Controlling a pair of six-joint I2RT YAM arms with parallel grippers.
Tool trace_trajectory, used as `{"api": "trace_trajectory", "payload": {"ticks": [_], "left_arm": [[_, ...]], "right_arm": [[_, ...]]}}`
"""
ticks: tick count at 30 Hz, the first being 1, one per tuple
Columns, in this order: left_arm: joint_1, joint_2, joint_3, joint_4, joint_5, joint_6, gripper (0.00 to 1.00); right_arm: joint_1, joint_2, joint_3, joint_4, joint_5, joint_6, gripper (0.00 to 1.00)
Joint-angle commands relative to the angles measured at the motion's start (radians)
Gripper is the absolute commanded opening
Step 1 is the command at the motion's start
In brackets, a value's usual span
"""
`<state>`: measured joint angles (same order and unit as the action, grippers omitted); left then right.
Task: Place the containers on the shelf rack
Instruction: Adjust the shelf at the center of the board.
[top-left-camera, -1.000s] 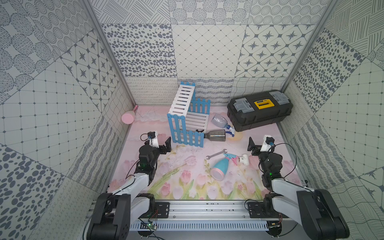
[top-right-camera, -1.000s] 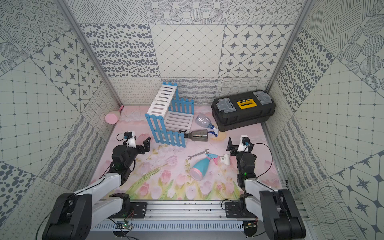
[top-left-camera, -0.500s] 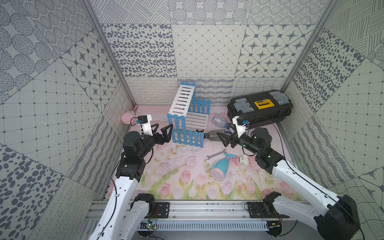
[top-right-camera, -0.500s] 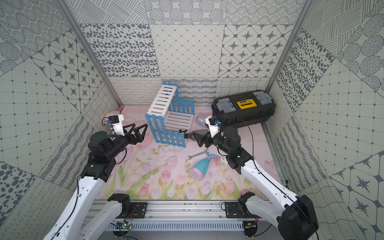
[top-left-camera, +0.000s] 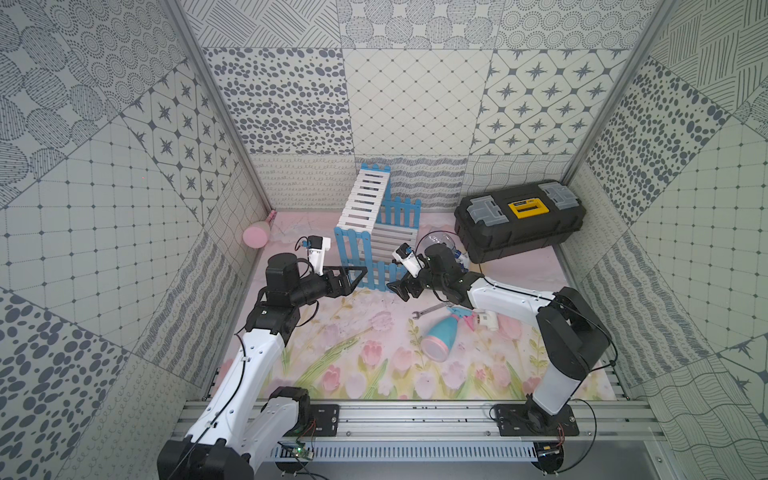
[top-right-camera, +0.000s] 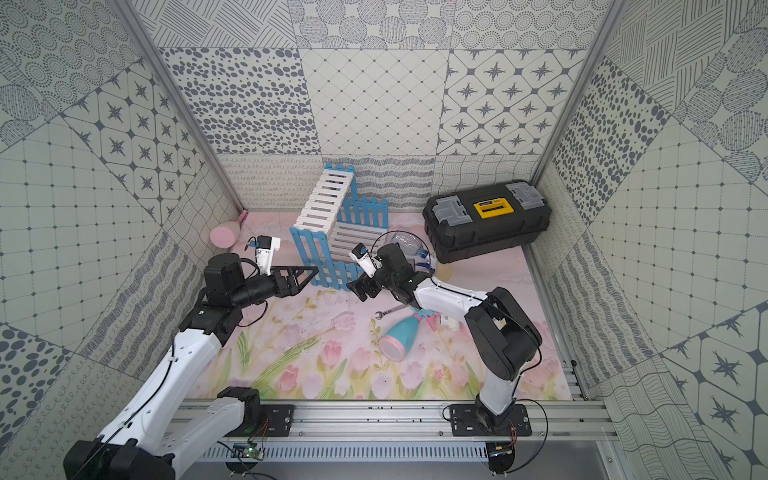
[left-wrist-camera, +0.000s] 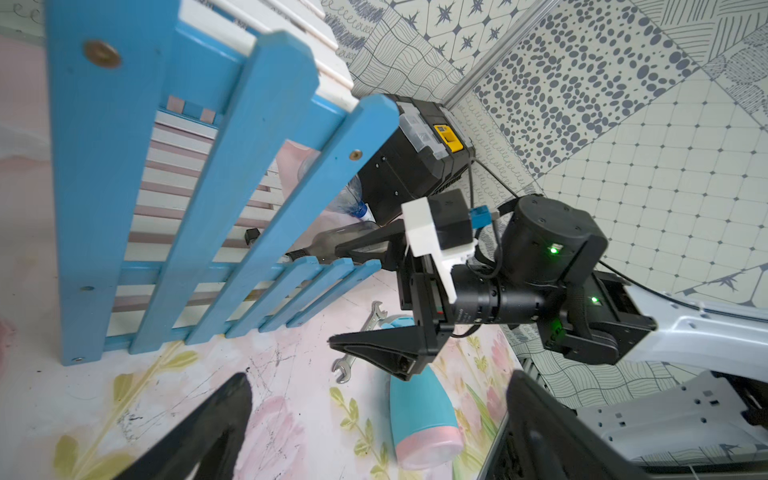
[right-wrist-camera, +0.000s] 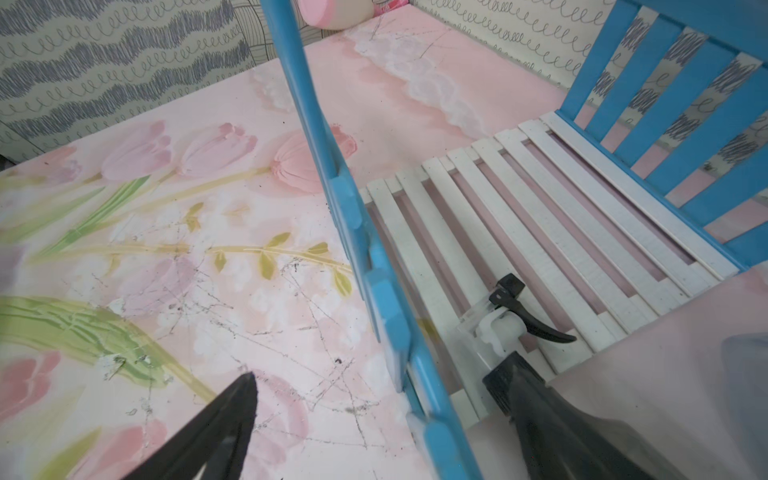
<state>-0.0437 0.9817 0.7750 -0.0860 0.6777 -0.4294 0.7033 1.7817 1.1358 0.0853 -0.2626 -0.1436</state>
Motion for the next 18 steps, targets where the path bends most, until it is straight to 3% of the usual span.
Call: {"api": "trace_trajectory", "payload": {"ticks": [1, 3, 9, 13, 18], "left_arm": [[-0.009, 0.056, 0.004, 0.124, 0.112, -0.059, 0.97], [-0.01, 0.077, 0.01, 0.138, 0.107, -0.06, 0.97], [-0.009, 0.141, 0.05, 0.159, 0.067, -0.087, 0.97], [-0.009, 0.158, 0.068, 0.166, 0.027, -0.132, 0.98], [-0.001, 0.186, 0.113, 0.118, -0.004, -0.119, 0.99]], "right_arm": [[-0.001, 0.037, 0.073, 0.034, -0.001, -0.052, 0.96], [0.0, 0.056, 0.09, 0.034, -0.02, -0.061, 0.88], [0.016, 0.06, 0.089, 0.055, -0.033, -0.041, 0.44], [0.068, 0.032, 0.028, 0.12, 0.007, 0.0, 0.3], [0.17, 0.029, -0.02, 0.235, 0.164, 0.057, 0.14]]}}
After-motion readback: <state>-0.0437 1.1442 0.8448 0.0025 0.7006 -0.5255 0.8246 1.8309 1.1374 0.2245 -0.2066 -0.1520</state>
